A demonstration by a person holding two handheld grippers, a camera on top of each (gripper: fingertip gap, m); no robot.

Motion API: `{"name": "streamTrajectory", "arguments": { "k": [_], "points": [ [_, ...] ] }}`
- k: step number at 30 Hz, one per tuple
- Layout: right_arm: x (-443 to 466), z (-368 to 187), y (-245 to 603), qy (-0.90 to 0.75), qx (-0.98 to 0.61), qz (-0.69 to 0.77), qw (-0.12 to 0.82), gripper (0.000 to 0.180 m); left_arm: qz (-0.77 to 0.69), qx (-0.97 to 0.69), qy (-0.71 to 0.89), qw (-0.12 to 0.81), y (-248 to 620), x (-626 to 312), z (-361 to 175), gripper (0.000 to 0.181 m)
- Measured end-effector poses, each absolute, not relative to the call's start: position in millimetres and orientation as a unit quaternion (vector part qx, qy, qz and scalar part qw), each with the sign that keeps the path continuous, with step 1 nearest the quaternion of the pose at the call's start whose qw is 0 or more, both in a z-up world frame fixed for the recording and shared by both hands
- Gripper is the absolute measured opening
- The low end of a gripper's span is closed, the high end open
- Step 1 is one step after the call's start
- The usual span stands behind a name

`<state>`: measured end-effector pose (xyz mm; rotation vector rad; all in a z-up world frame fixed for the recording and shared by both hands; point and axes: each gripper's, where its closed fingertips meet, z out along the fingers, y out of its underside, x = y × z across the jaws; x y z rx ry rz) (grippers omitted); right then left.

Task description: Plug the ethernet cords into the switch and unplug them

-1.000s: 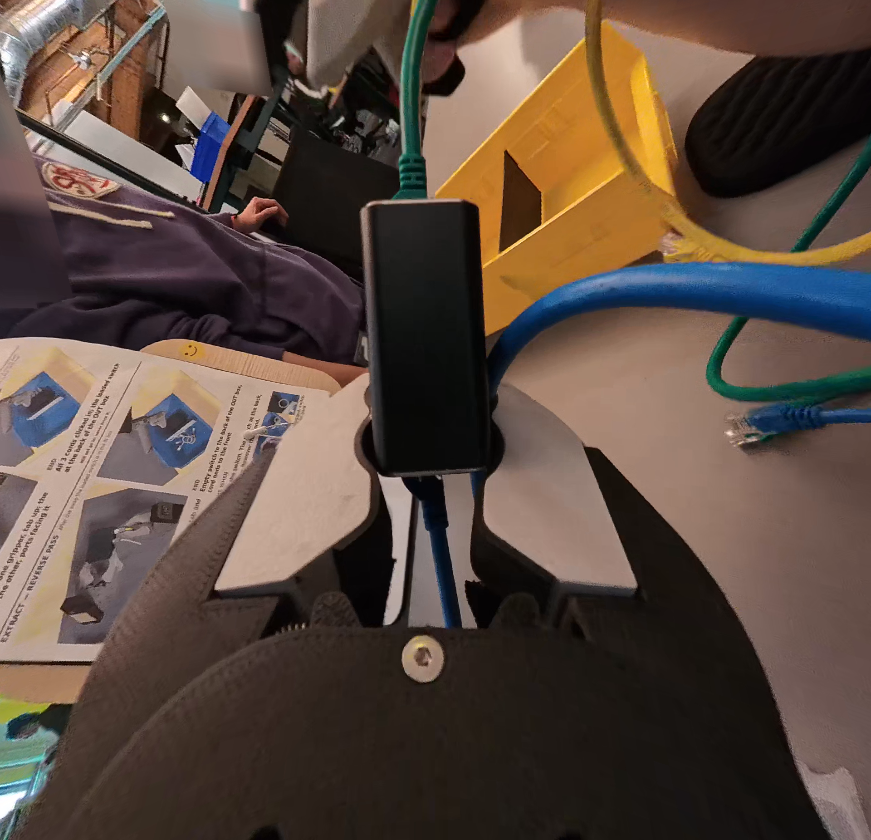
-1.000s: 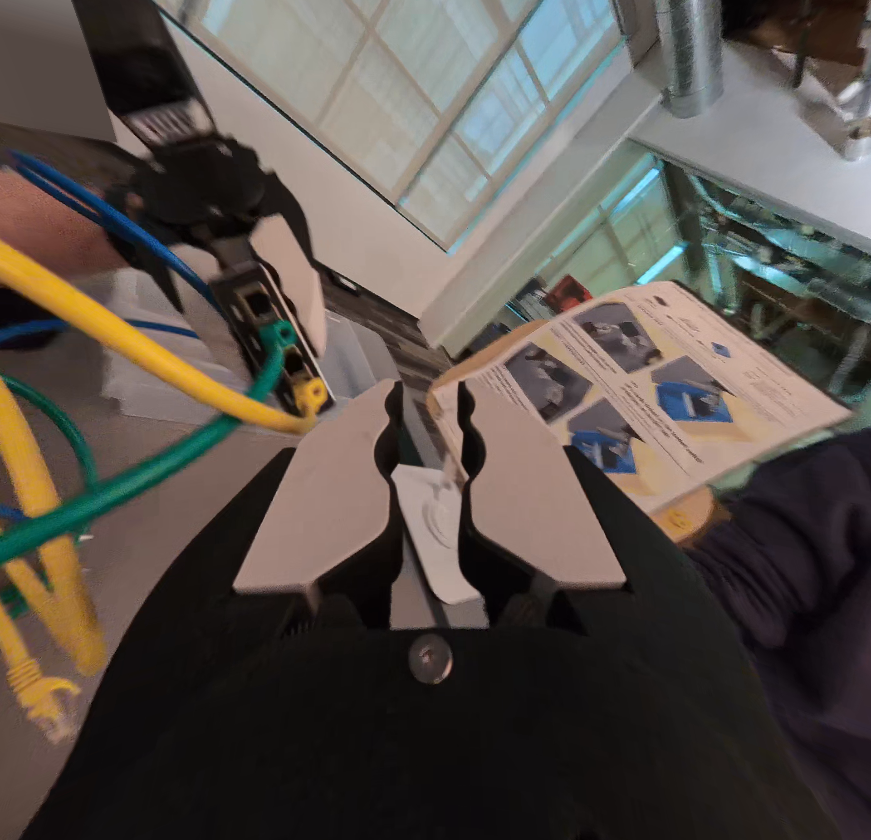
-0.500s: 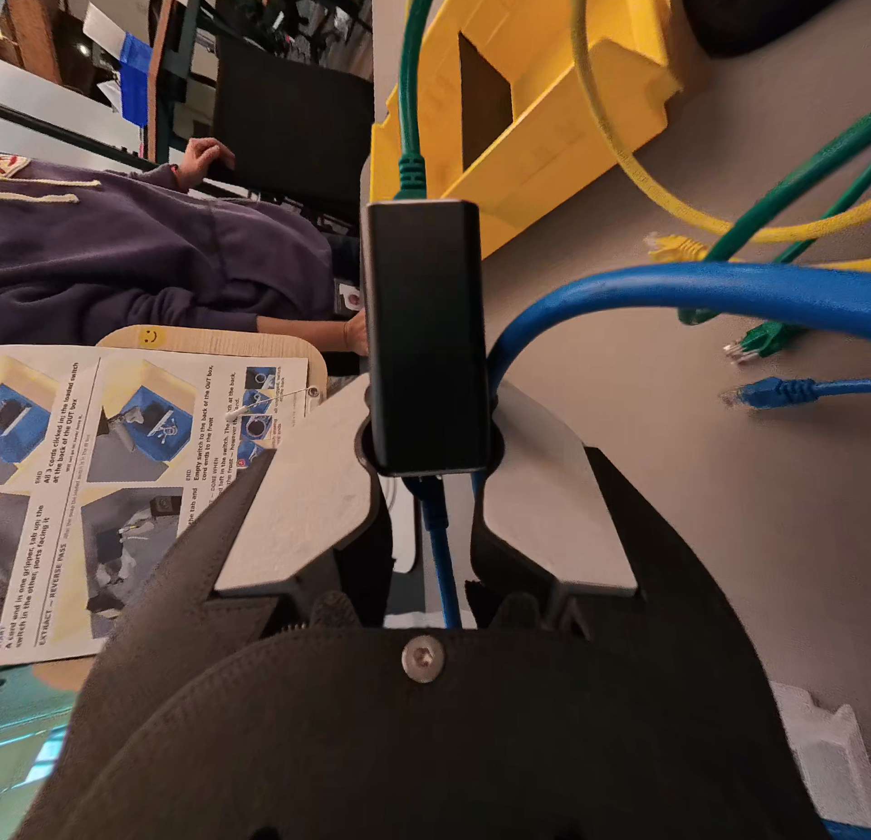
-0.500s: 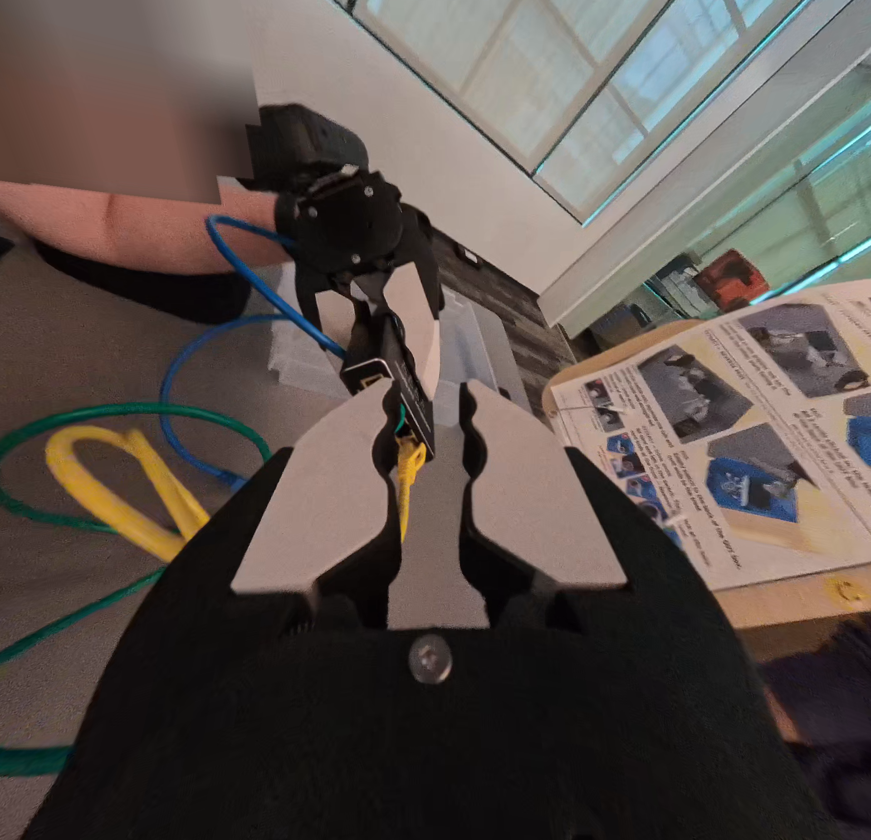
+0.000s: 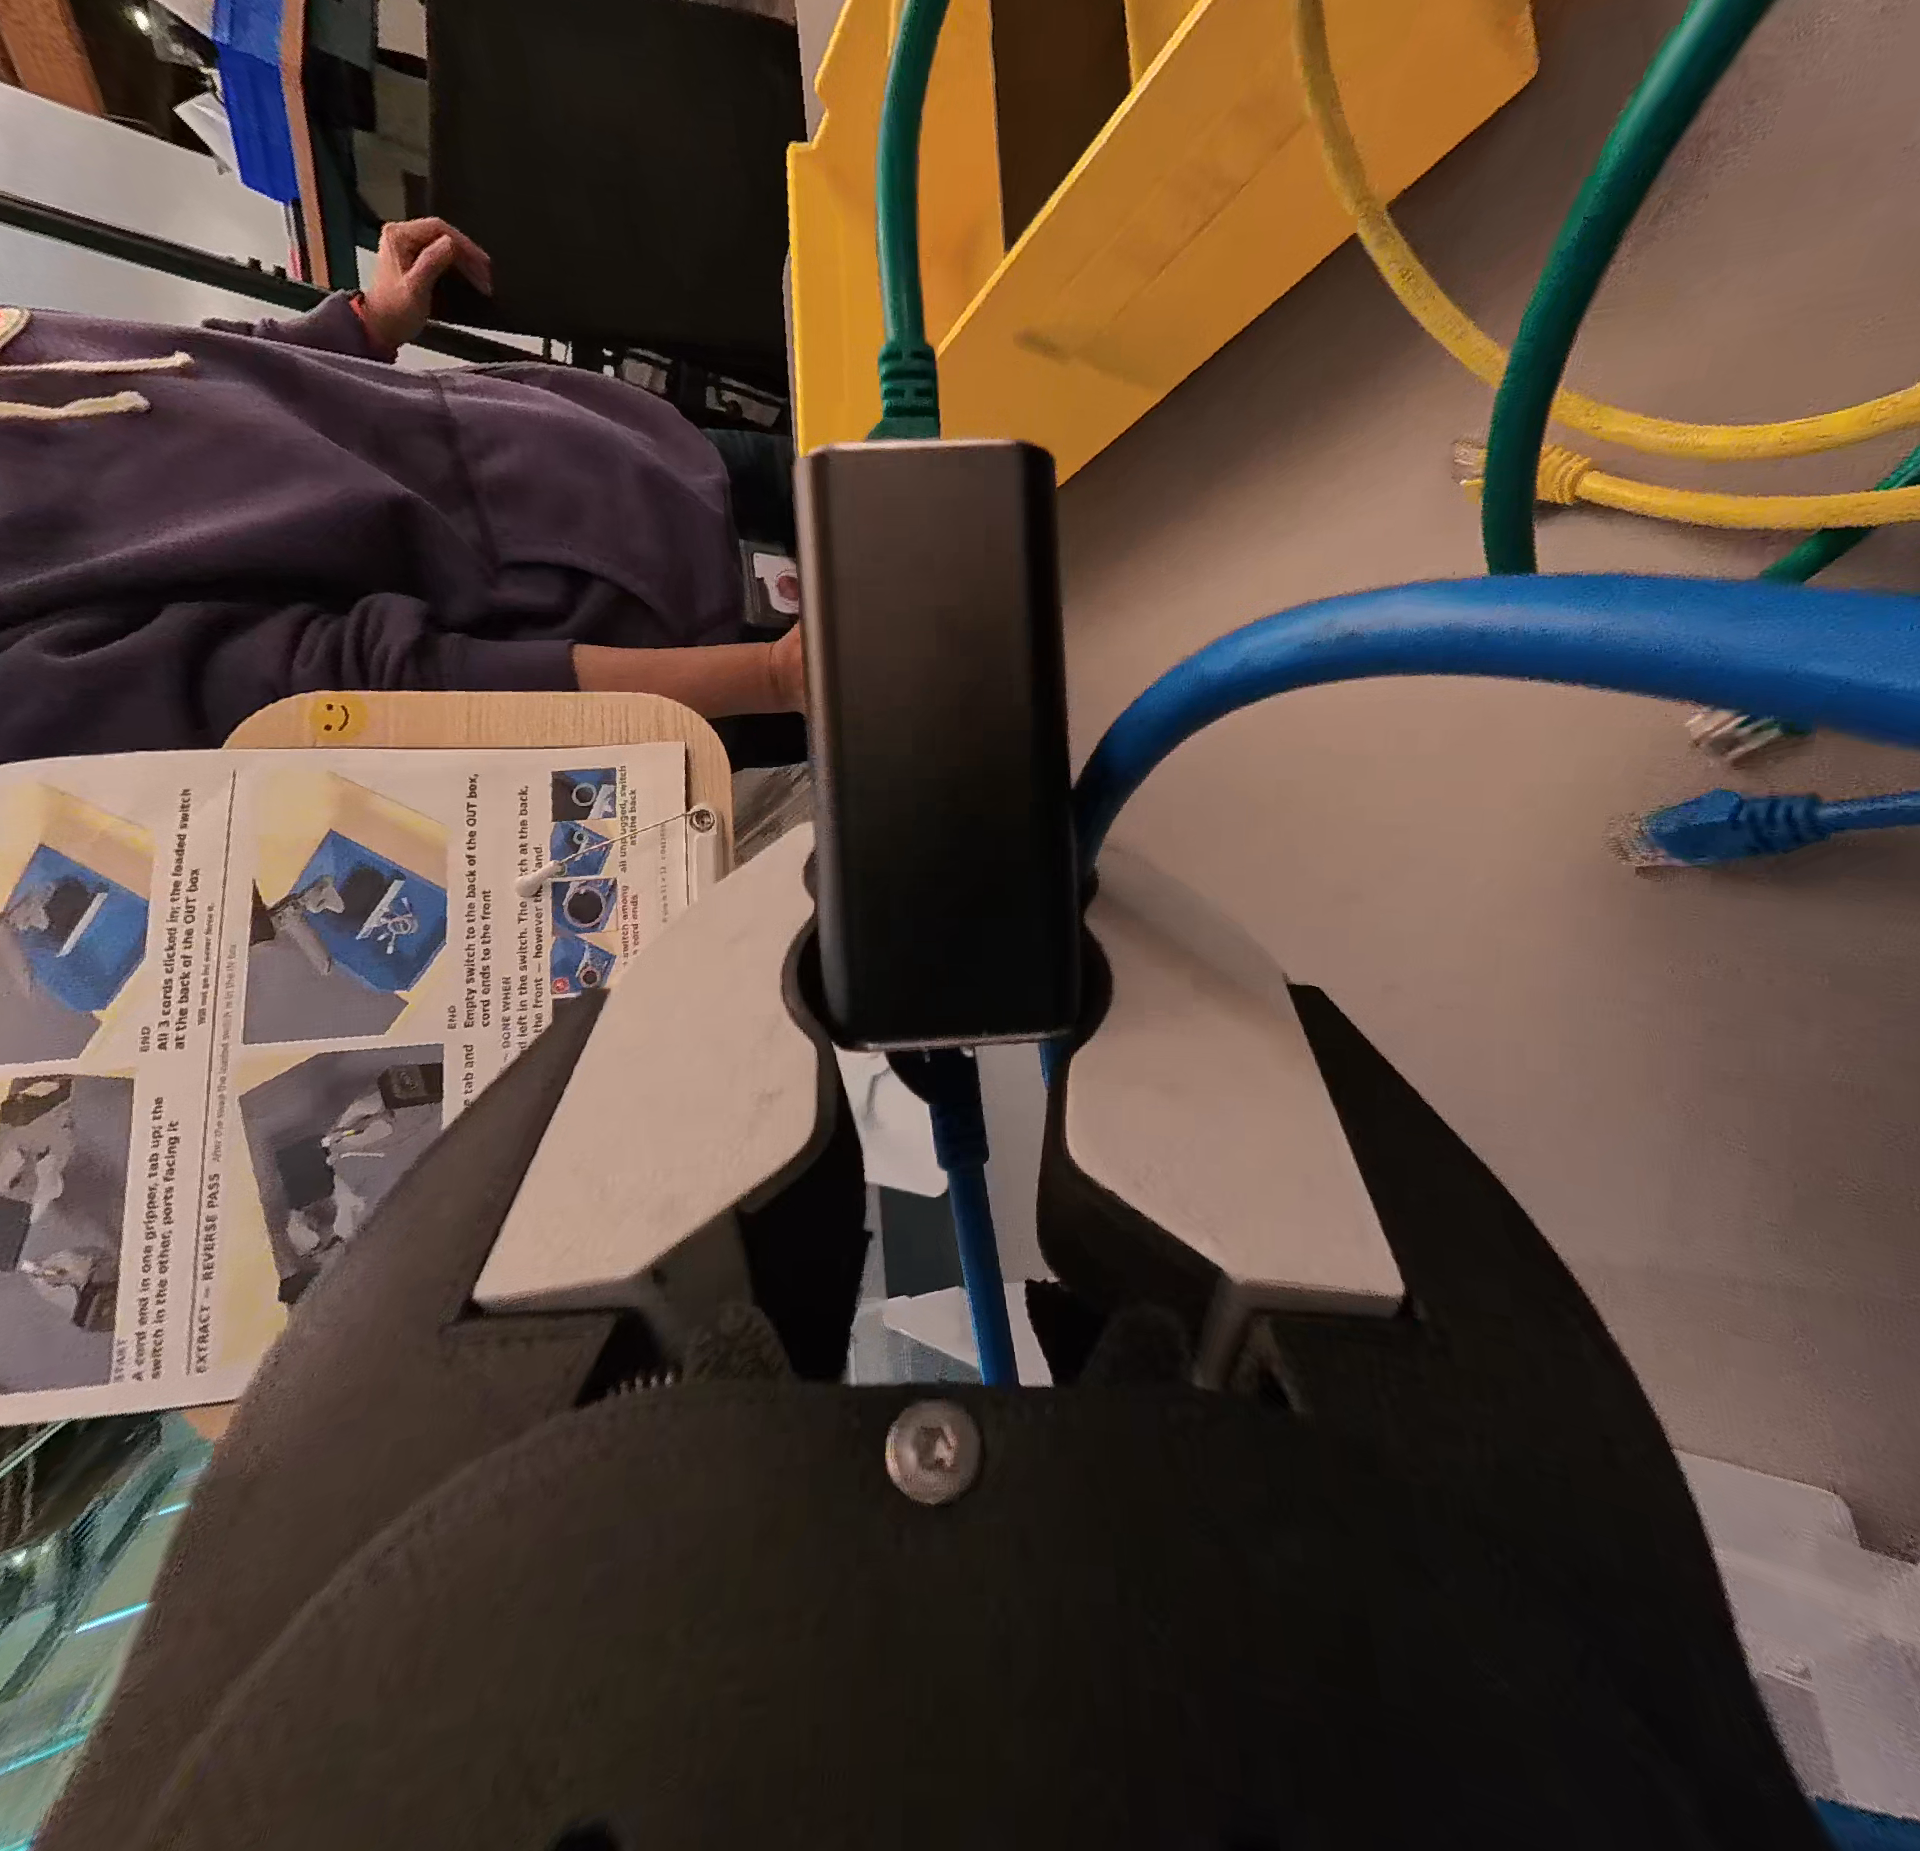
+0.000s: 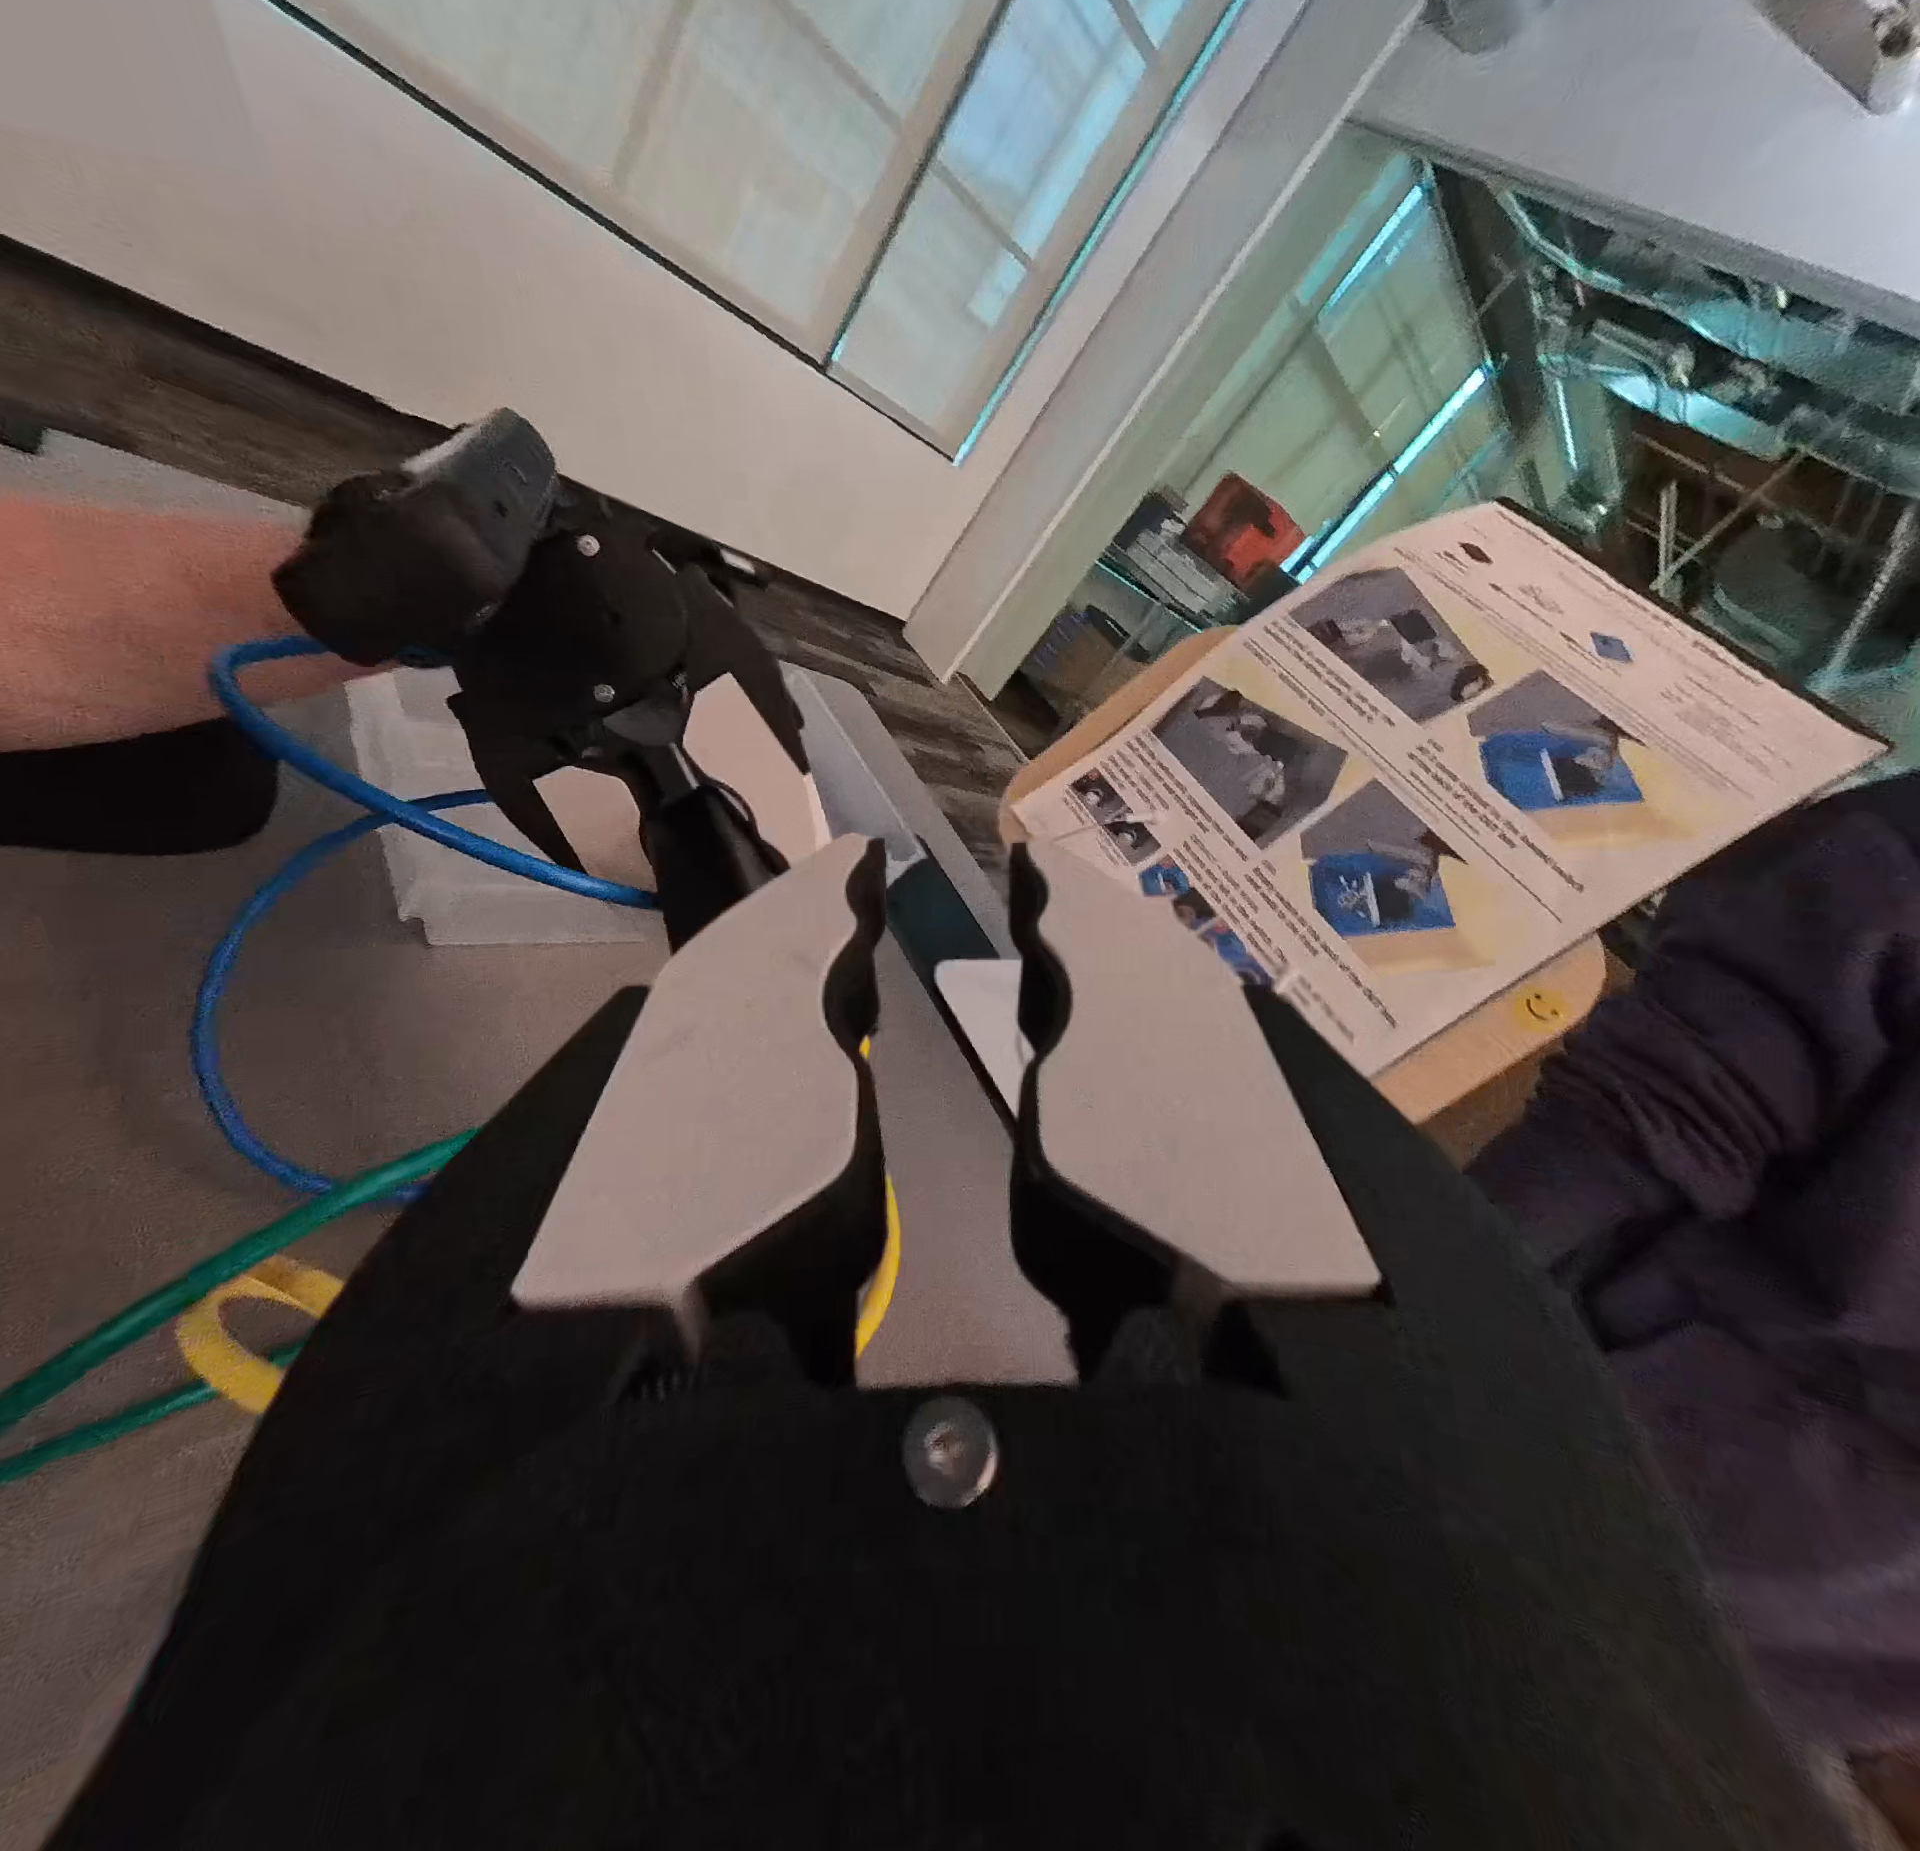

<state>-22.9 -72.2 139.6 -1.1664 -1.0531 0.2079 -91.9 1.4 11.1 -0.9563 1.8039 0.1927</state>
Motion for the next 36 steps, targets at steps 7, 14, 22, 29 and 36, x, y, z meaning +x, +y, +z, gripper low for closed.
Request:
{"name": "streamTrajectory", "arguments": {
  "k": [7,14,22,29,36],
  "points": [
    [-12.6,99.4,-81.3,-0.482,-0.615,0.018,0.624,0.022,0.112,-0.401,0.747,0.518,2.6,-86.2,9.8,0.038],
    [-0.4,83.9,-80.6,-0.451,-0.663,0.044,0.596,0.022,0.148,-0.406,0.737,0.52,9.6,-89.3,13.4,0.038],
    [9.0,79.5,-75.0,-0.43,-0.684,0.068,0.586,0.022,0.161,-0.436,0.717,0.519,23.0,-99.7,18.8,0.038],
    [6.9,85.8,-67.1,-0.417,-0.697,0.083,0.577,0.023,0.14,-0.44,0.715,0.526,21.2,-101.1,22.2,0.038],
    [12.0,83.9,-58.0,-0.416,-0.7,0.085,0.575,0.023,0.086,-0.446,0.708,0.541,17.0,-103.6,31.0,0.038]
  ]
}}
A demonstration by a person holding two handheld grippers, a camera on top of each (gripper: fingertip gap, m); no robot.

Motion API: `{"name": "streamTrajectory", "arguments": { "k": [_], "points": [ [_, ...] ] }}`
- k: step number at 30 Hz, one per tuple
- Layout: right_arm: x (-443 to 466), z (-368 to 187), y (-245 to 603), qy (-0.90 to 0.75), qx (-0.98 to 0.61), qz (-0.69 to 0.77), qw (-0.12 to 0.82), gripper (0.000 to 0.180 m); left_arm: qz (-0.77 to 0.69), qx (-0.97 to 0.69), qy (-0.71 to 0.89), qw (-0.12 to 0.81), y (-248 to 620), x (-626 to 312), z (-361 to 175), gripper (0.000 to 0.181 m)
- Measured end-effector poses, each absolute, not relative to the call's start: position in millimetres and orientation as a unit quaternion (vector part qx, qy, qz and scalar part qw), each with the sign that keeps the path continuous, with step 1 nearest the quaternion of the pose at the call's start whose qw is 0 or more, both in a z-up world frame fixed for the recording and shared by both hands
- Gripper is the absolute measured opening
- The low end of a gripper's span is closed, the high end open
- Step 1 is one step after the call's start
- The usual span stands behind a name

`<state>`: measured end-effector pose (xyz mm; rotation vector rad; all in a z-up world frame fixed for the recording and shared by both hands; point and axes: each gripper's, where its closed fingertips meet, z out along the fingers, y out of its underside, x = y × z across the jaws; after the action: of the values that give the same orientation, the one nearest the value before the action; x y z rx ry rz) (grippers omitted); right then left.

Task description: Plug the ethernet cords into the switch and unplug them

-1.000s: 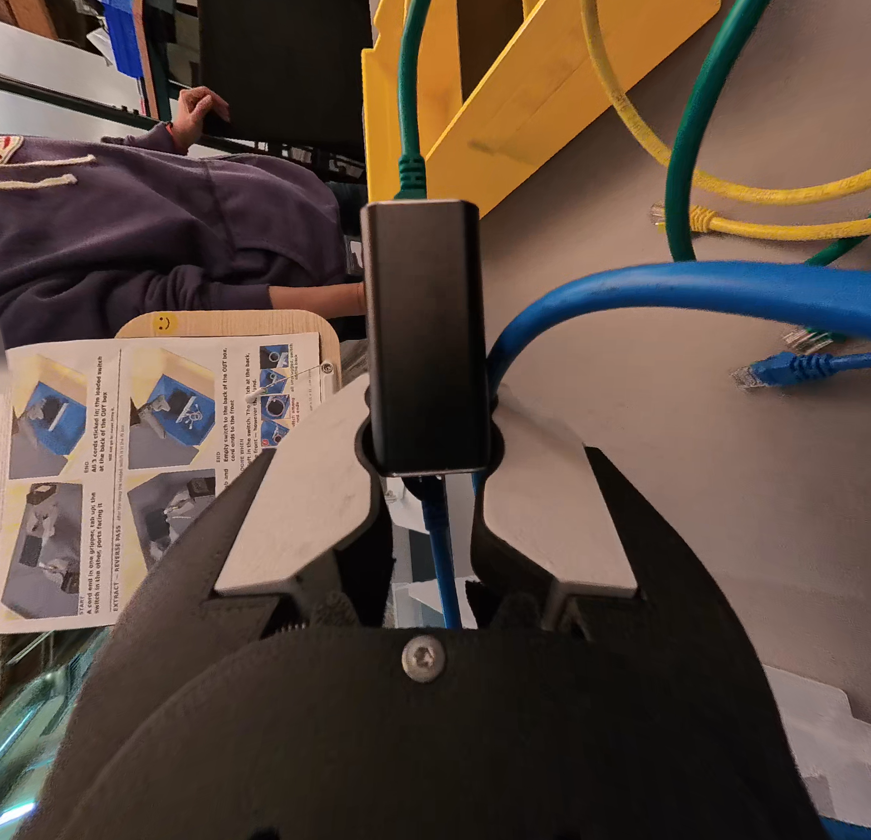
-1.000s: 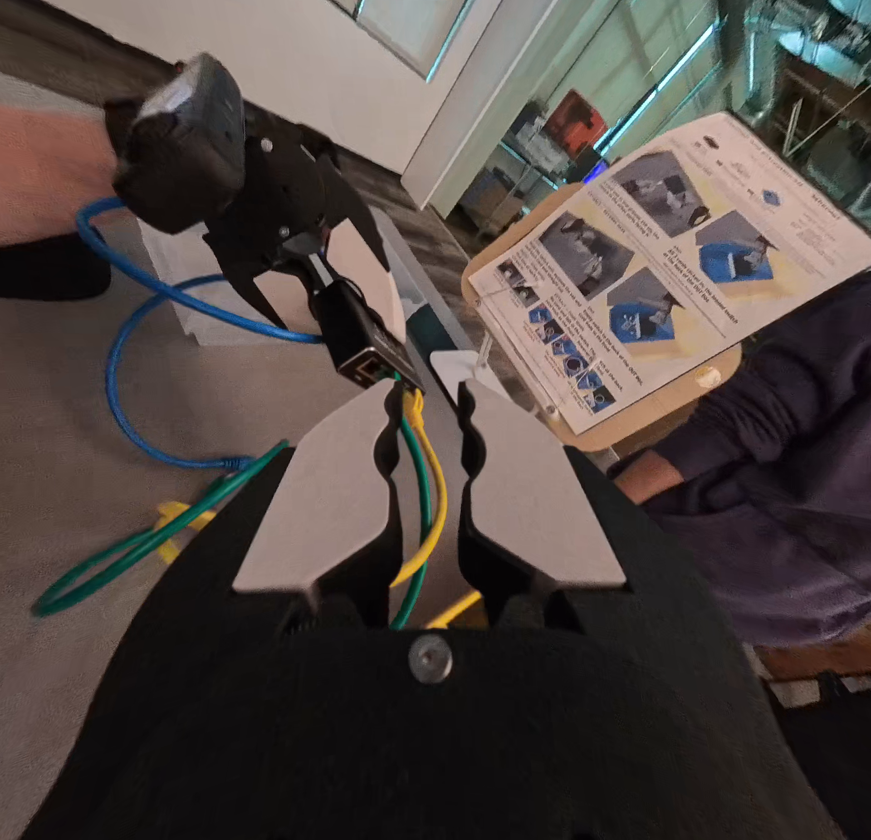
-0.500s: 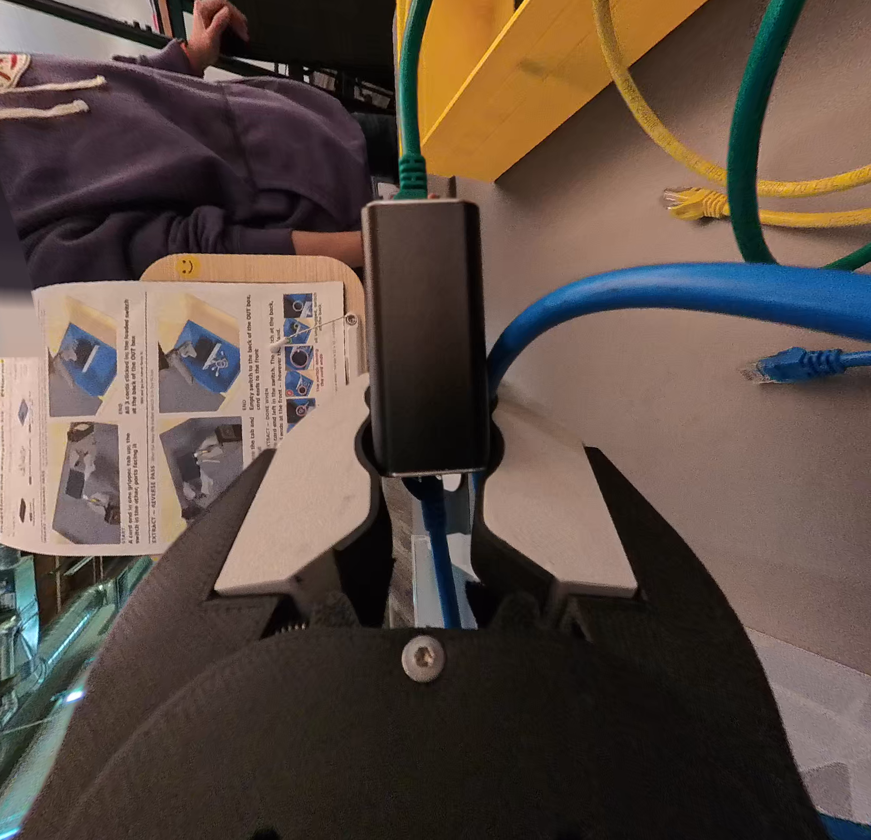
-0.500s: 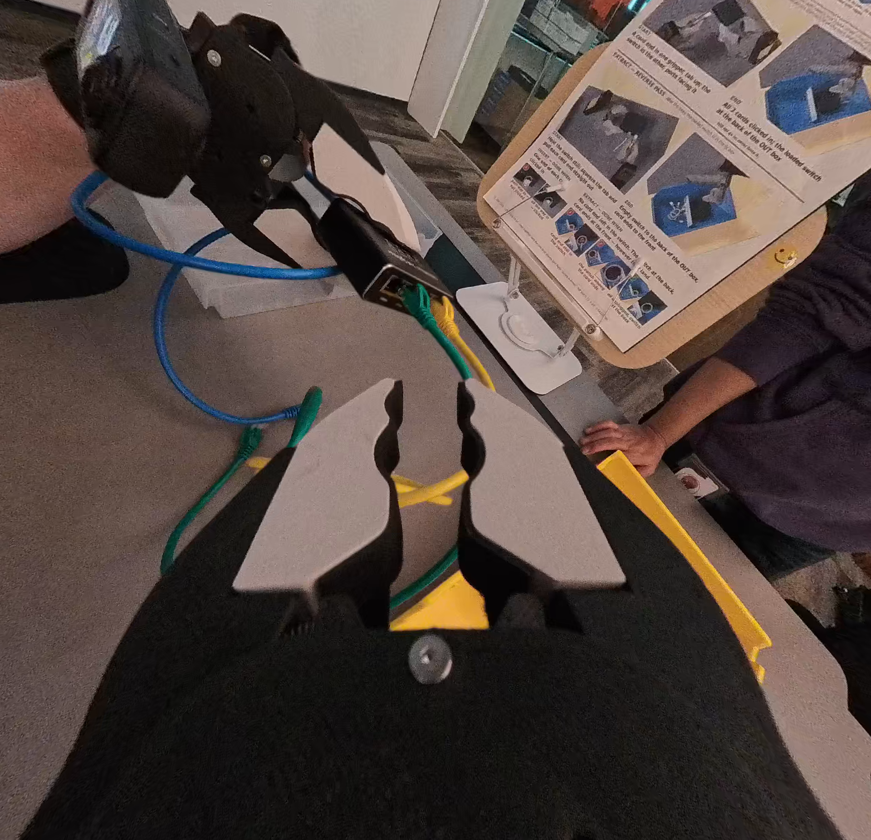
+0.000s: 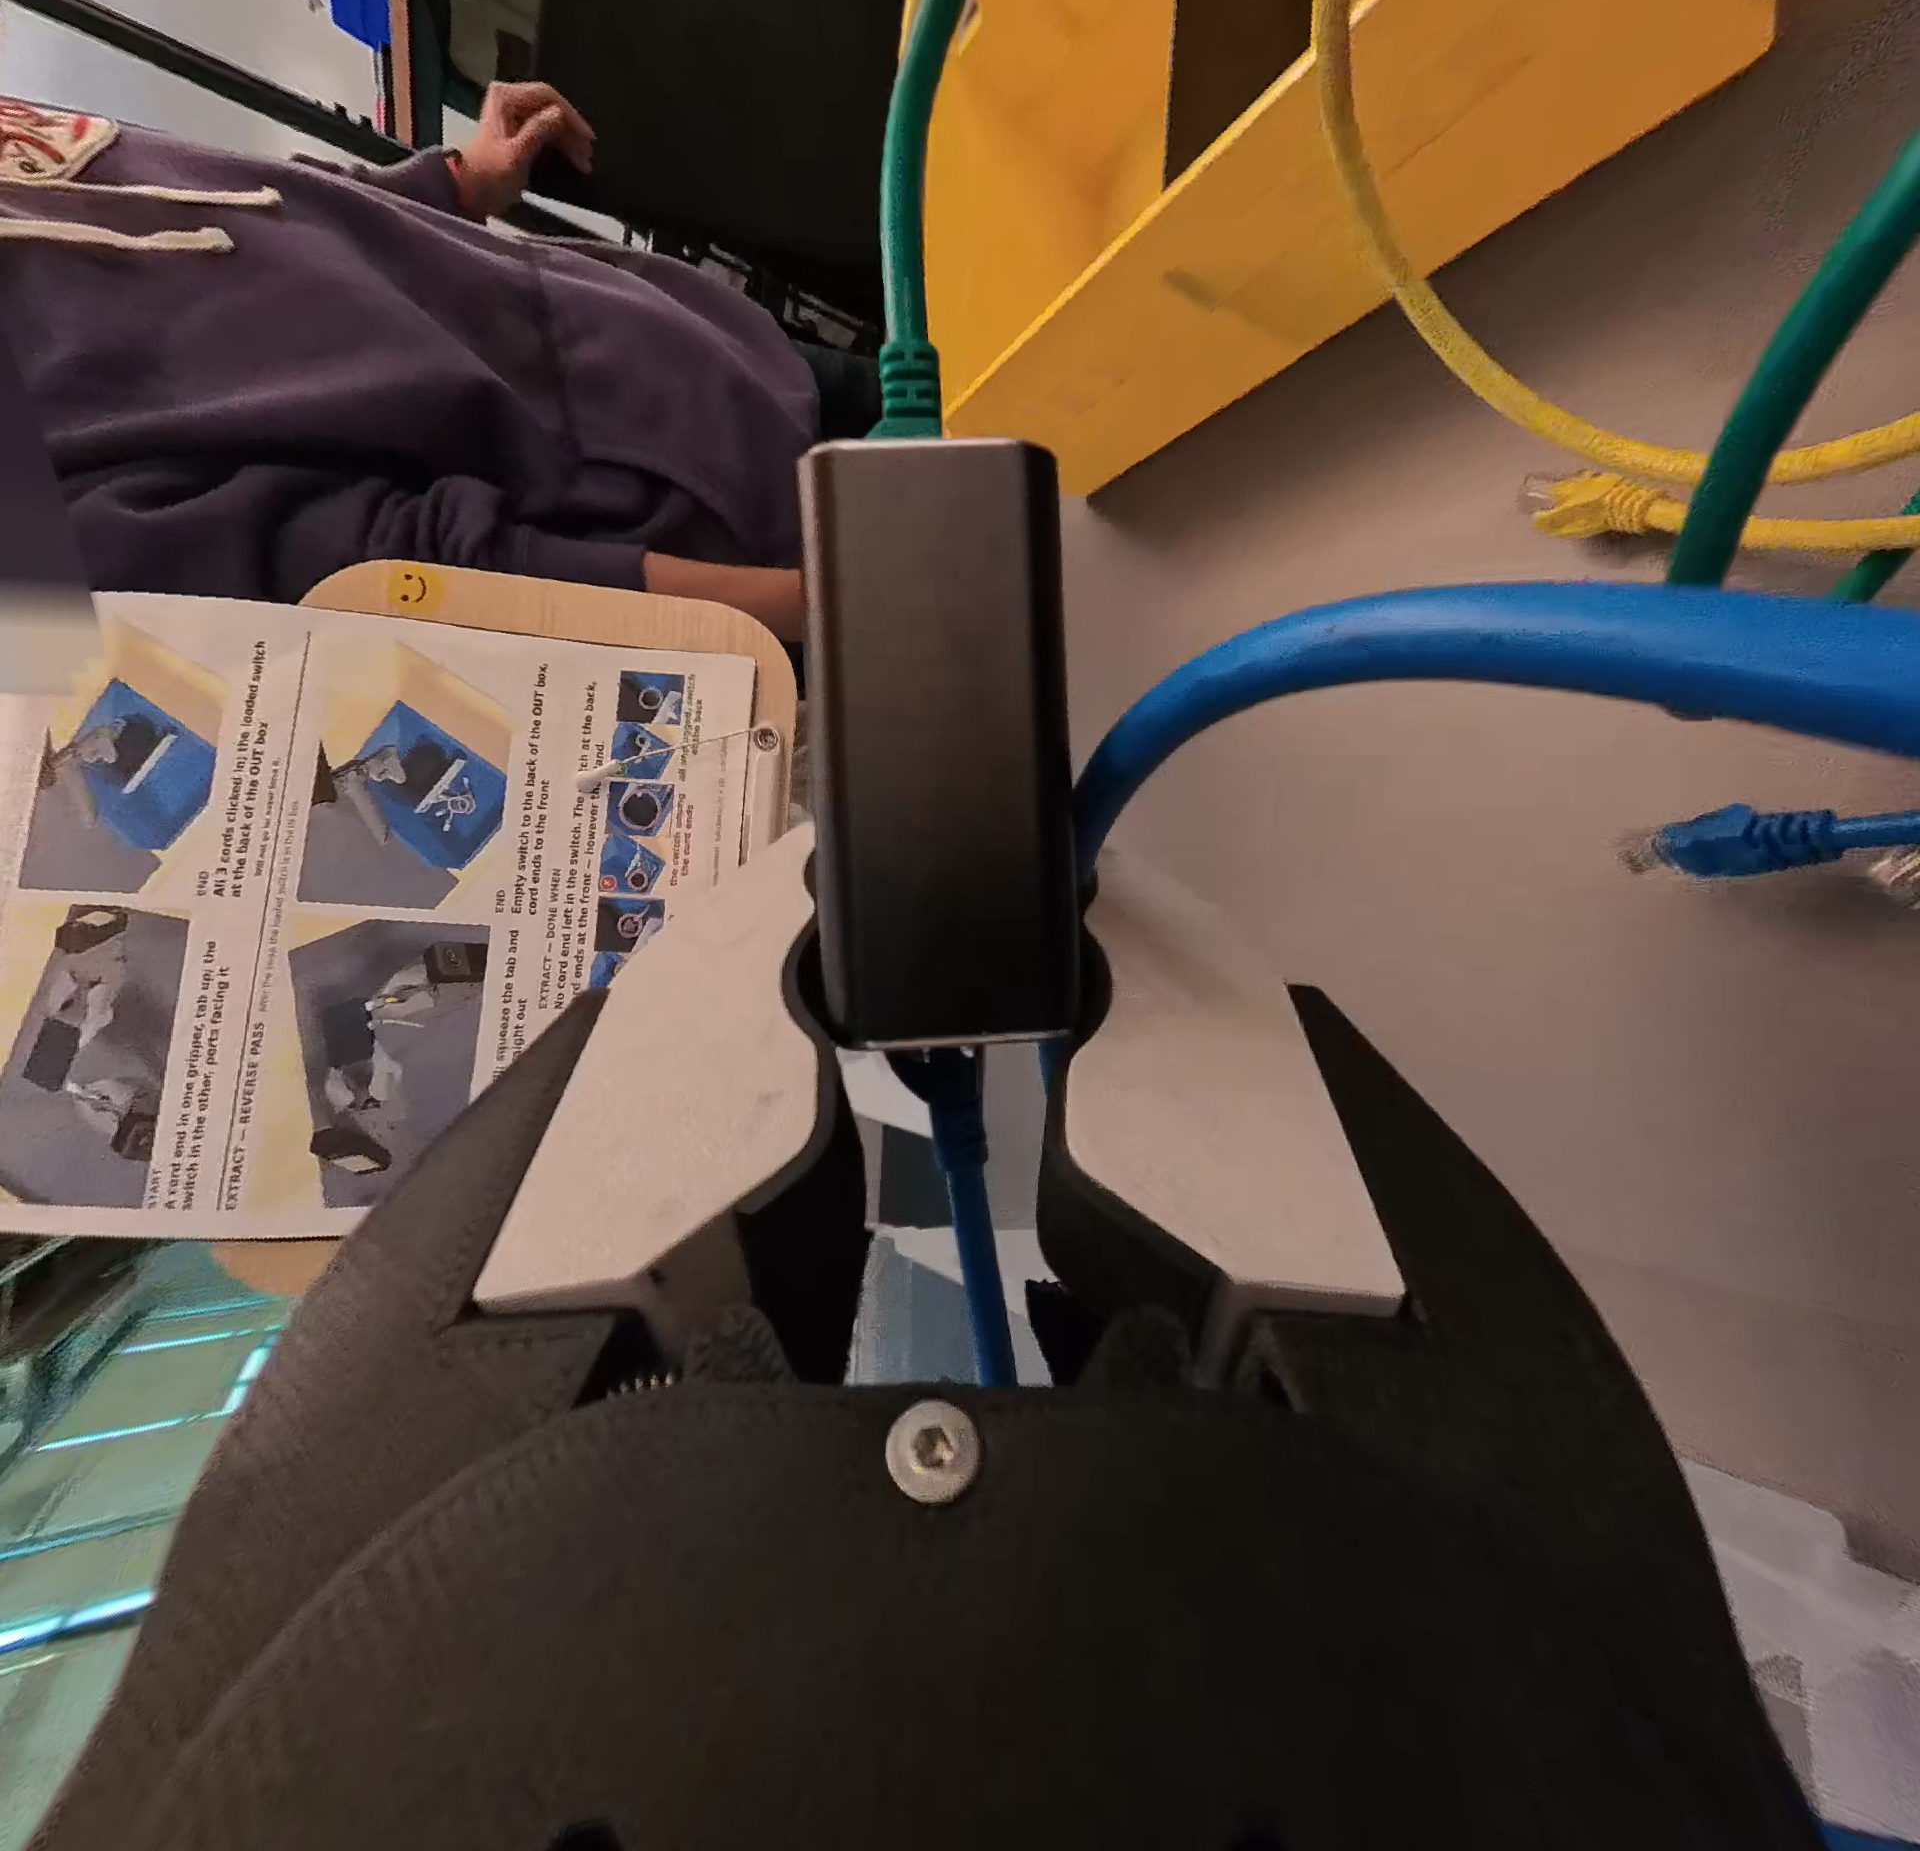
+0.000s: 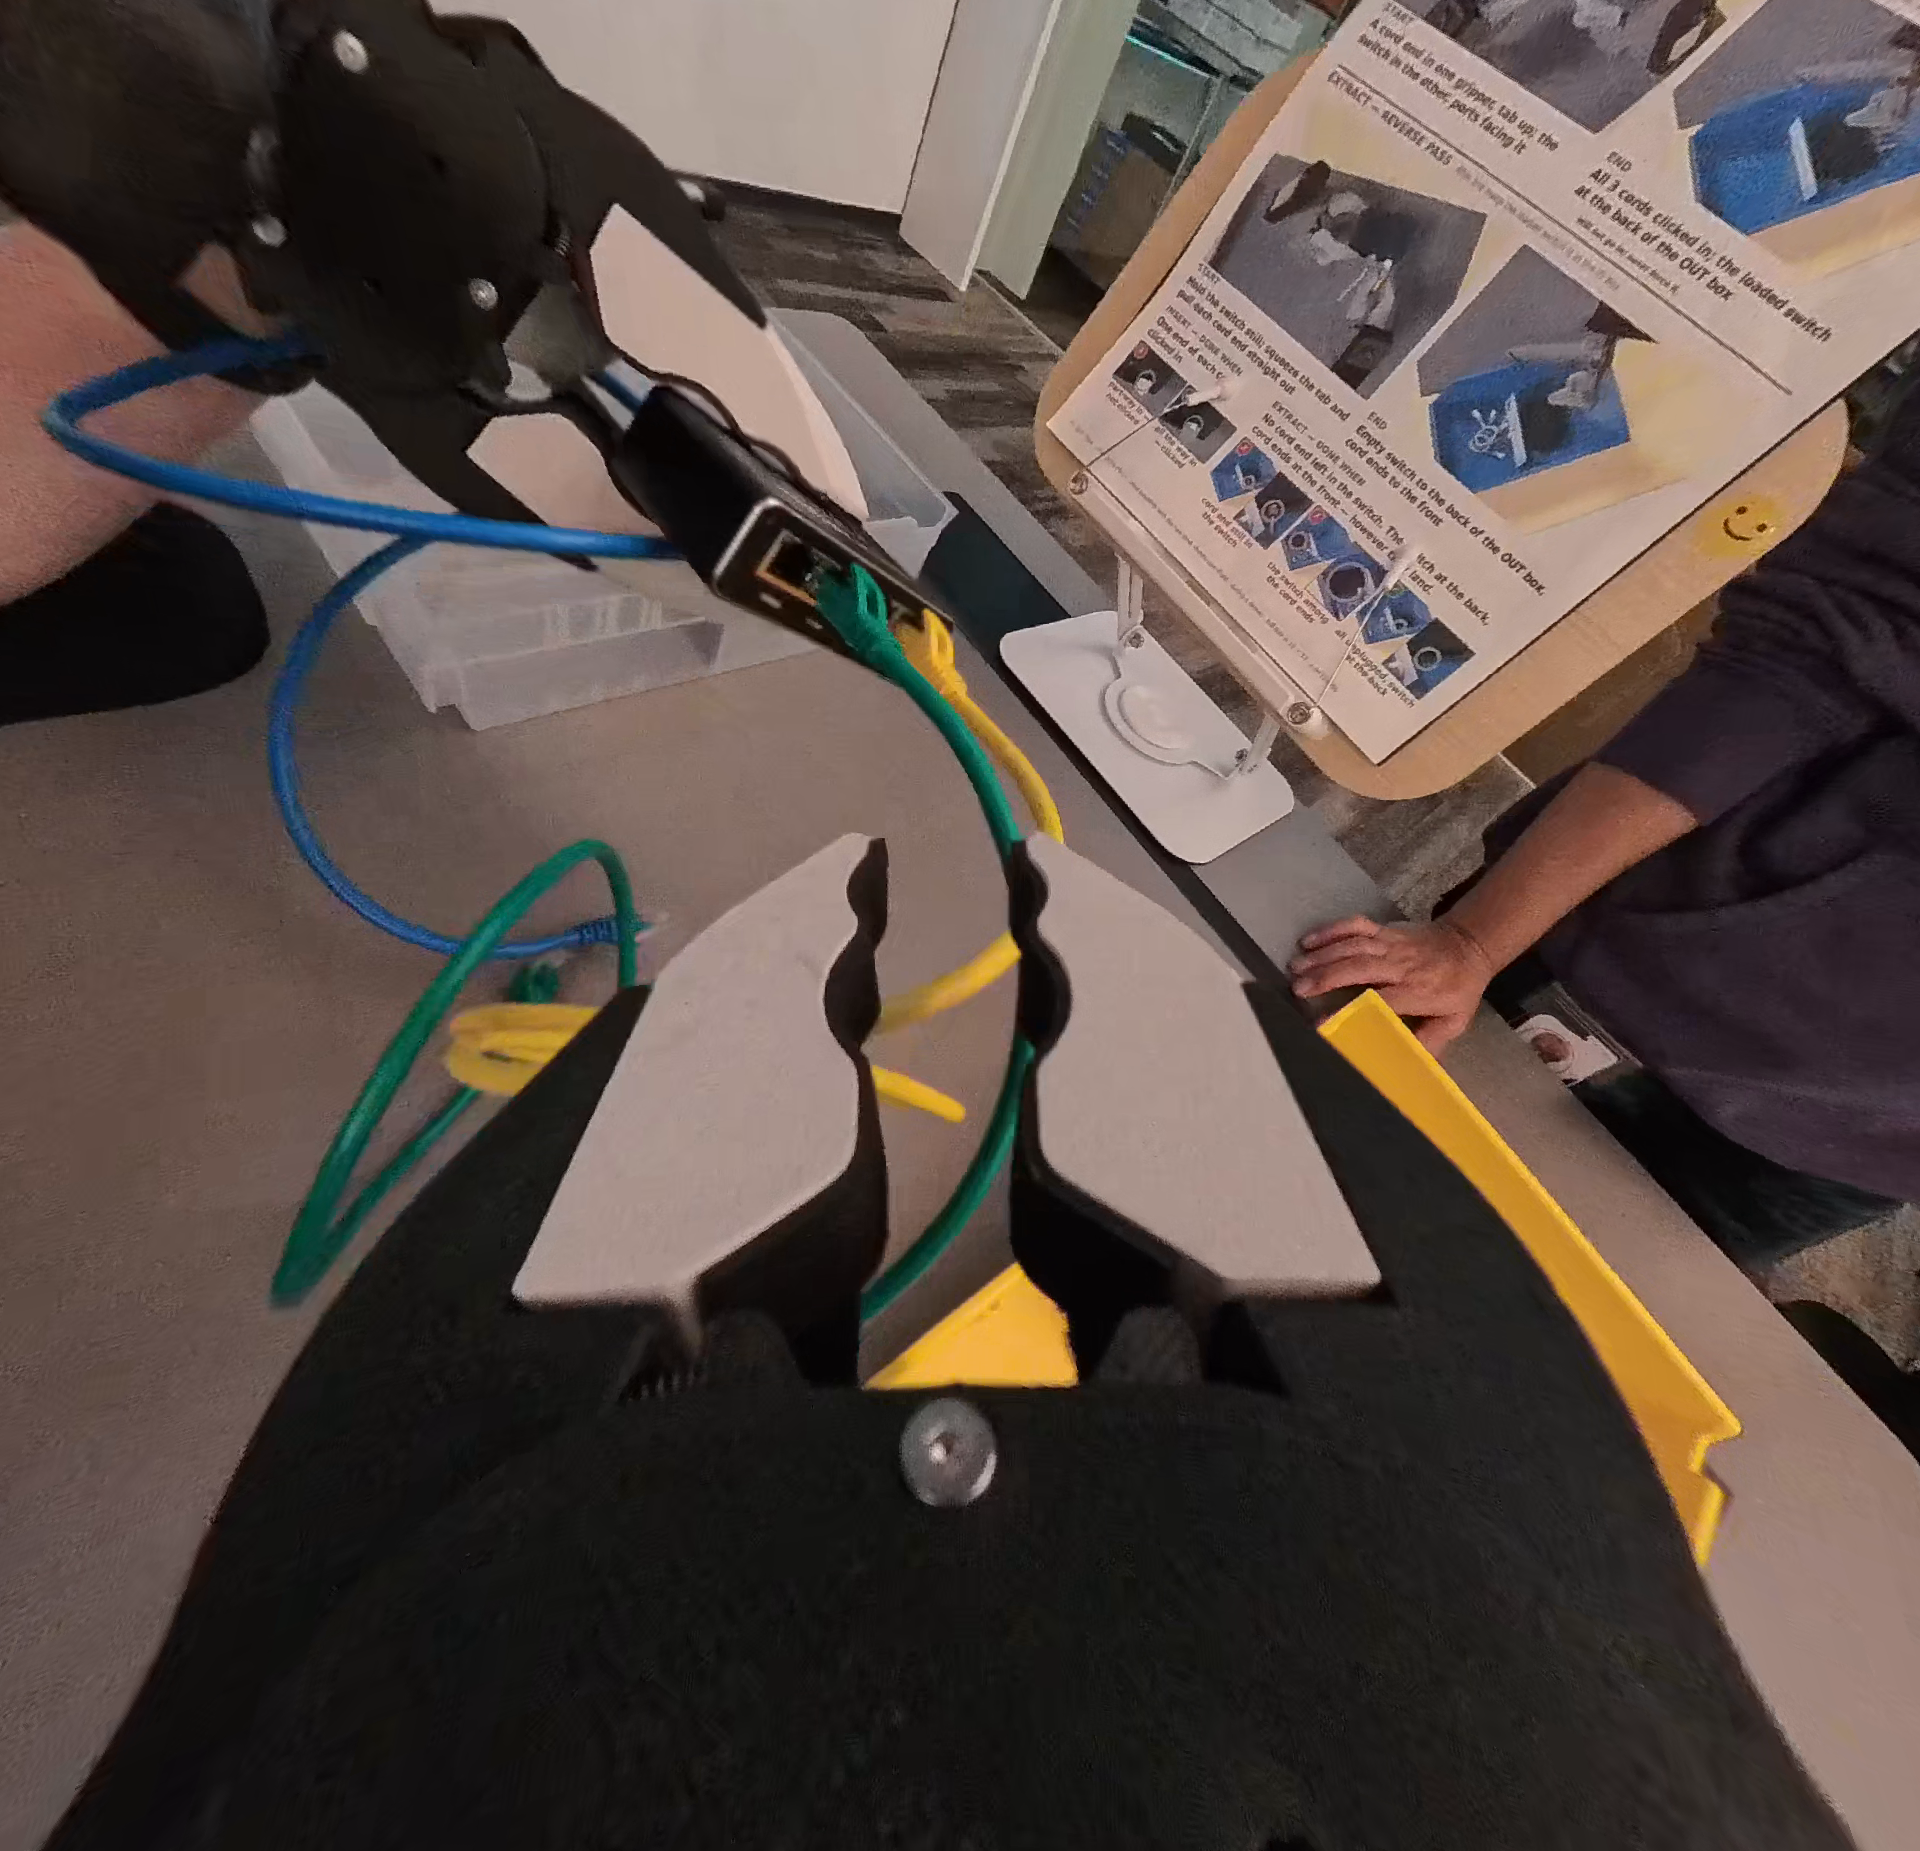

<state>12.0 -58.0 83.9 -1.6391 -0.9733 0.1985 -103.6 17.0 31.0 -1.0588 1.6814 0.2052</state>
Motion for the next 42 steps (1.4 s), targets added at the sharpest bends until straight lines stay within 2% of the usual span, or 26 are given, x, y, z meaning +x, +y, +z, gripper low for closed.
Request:
{"name": "streamTrajectory", "arguments": {
  "k": [11,16,27,42],
  "points": [
    [27.0,110.0,-57.9,-0.348,-0.651,0.157,0.656,0.021,0.061,-0.451,0.694,0.558,17.7,-109.0,42.1,0.038],
    [33.5,120.0,-58.3,-0.342,-0.644,0.14,0.67,0.021,0.058,-0.453,0.691,0.56,17.8,-106.9,41.6,0.038],
    [31.5,100.3,-48.2,-0.329,-0.654,0.171,0.66,0.021,0.049,-0.451,0.697,0.556,16.3,-103.9,36.8,0.039],
    [18.4,109.0,-57.9,-0.35,-0.621,0.186,0.676,0.021,0.009,-0.436,0.696,0.57,5.4,-102.4,46.0,0.038]
  ]
}}
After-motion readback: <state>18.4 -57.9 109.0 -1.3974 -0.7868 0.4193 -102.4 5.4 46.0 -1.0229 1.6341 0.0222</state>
